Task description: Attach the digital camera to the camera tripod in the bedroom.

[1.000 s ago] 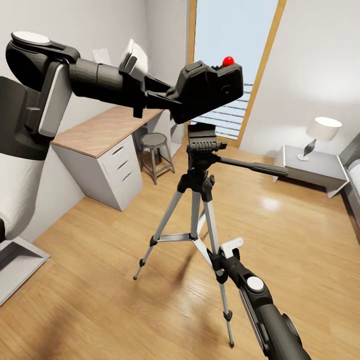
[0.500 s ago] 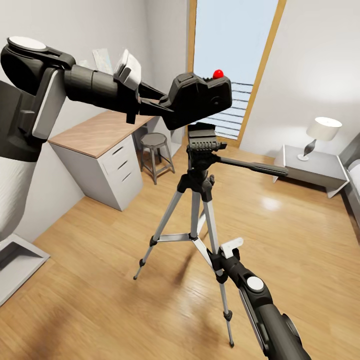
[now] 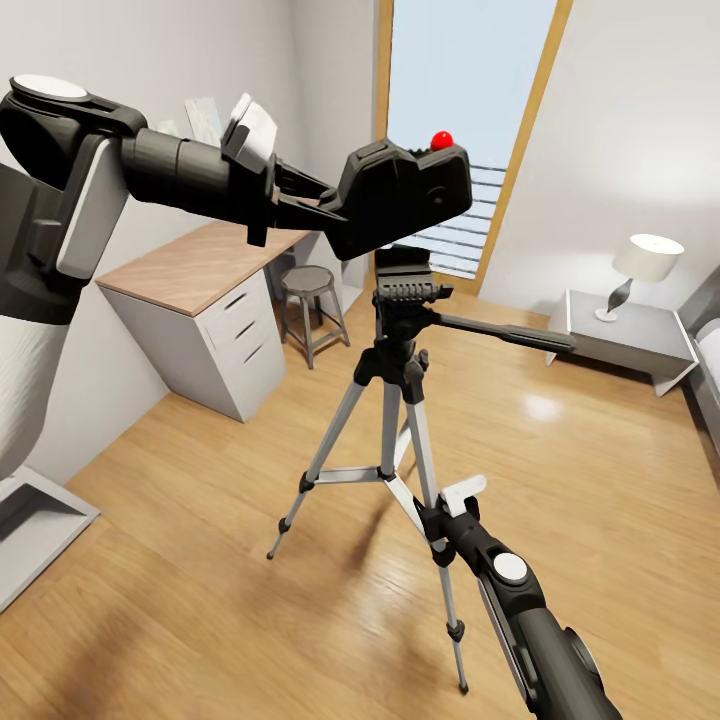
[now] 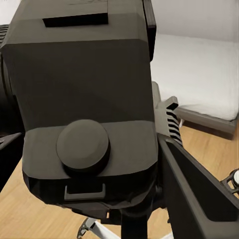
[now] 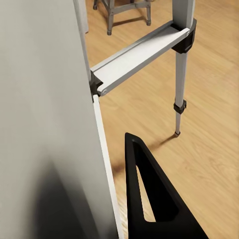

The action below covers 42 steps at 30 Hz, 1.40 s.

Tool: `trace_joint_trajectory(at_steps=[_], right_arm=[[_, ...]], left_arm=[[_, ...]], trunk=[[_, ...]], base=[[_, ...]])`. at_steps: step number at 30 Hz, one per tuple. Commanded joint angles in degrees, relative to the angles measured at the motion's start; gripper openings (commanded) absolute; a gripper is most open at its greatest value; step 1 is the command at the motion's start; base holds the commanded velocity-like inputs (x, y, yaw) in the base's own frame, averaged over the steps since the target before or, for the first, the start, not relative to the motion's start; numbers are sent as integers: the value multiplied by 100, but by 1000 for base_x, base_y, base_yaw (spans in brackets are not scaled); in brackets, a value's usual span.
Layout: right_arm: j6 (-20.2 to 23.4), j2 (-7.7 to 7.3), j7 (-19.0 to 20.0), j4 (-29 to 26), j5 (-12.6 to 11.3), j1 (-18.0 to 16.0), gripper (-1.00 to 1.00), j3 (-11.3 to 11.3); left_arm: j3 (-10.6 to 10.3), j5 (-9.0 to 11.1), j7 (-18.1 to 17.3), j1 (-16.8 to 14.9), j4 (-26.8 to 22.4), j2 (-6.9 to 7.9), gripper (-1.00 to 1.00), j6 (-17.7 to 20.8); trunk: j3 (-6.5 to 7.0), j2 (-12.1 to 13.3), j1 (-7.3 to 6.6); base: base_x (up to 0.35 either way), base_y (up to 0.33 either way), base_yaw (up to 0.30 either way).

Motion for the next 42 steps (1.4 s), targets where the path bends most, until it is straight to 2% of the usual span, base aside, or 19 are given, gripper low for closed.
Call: trace_joint_trajectory(at_steps=[1, 12, 31, 42], right_arm=[[22, 2, 27, 118, 173, -1, -100, -7], [22, 2, 27, 118, 173, -1, -100, -11], [19, 2, 27, 118, 175, -1, -100, -12], [16, 2, 27, 118, 175, -1, -100, -11]], left_arm=[[-13, 38, 5, -9, -1, 7, -100, 25], [-20, 60, 3, -9, -10, 7, -100, -140], [-71, 74, -12, -9, -89, 8, -100, -160], [-188, 64, -13, -9, -97, 8, -100, -160]], trunk=[[-8, -6, 3], [-8, -6, 3], [-8, -6, 3], [-8, -6, 3]], base=[[0, 0, 0], [0, 0, 0], [0, 0, 0], [0, 0, 0]])
